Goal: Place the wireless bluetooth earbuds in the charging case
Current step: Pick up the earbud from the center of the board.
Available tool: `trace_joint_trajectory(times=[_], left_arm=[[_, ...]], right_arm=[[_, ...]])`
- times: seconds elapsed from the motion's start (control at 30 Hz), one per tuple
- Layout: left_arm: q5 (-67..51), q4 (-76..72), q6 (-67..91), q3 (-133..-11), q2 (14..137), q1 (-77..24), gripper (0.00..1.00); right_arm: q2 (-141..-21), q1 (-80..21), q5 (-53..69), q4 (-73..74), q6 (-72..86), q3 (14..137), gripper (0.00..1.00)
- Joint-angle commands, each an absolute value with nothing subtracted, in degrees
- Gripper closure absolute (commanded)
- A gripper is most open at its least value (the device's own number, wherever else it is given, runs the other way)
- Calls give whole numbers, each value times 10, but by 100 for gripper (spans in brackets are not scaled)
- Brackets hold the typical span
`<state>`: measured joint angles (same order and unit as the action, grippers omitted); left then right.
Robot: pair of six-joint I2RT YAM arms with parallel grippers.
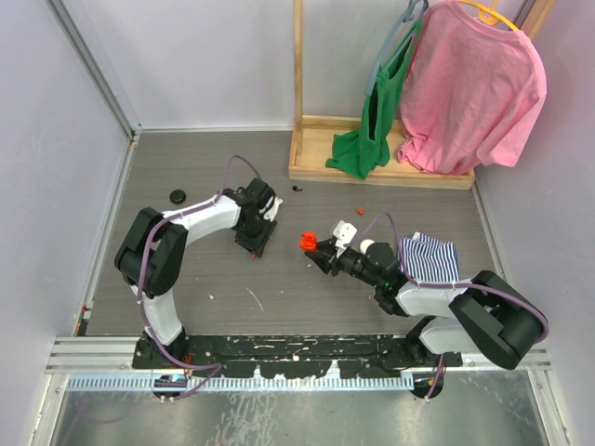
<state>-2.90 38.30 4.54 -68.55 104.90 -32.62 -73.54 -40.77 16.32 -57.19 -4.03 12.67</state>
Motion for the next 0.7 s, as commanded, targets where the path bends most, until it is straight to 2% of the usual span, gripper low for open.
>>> trace_joint_trajectory(times=[0.0, 0.23, 0.67], left_arm=[[-37, 394, 33, -711, 1059, -328, 64], [-30, 402, 35, -715, 1073, -331, 68], [-9, 411, 77, -700, 1048, -345, 81]], right_arm=[[-733, -411, 156, -595, -47, 150, 99], [-733, -412, 156, -595, -47, 150, 99], [-730, -412, 156, -595, -47, 149, 99]])
